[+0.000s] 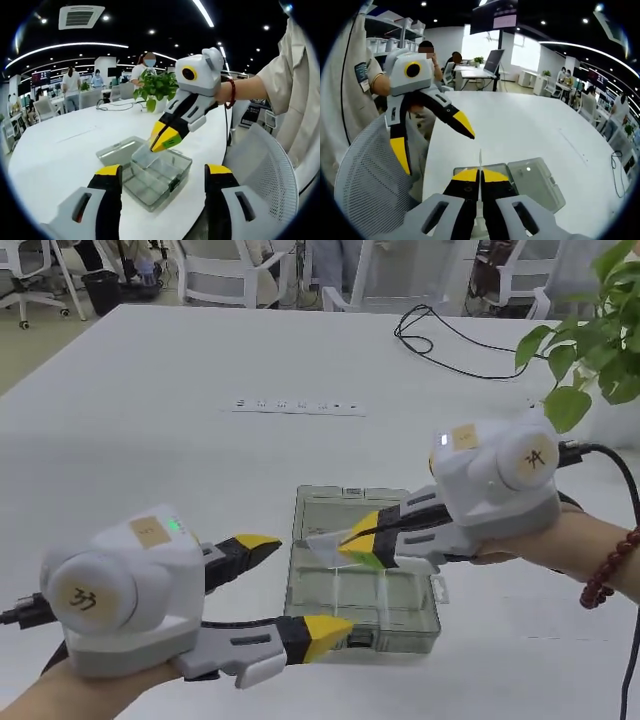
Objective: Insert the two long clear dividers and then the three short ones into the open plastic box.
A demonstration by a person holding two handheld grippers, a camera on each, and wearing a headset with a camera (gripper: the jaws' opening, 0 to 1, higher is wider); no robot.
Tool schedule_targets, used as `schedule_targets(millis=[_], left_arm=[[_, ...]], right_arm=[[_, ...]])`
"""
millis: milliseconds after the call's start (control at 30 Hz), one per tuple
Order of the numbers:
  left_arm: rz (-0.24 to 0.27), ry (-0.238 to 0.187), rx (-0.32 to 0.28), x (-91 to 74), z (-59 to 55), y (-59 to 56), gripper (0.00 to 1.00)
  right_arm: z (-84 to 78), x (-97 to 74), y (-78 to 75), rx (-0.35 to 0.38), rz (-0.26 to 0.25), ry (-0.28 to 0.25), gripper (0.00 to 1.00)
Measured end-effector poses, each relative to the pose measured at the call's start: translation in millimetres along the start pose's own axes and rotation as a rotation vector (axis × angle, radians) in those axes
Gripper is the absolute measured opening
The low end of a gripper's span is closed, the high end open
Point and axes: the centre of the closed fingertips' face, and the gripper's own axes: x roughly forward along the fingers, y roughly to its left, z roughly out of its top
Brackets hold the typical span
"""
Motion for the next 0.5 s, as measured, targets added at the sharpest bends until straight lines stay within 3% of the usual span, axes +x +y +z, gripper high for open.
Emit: schedule_targets(millis=[500], left_arm=[[0.021, 0.019, -0.03, 0.9, -5.4, 1.3, 0.88]], right_arm=[[-19.7, 9.4, -11.7, 0.061, -0.013, 0.061, 0.02]])
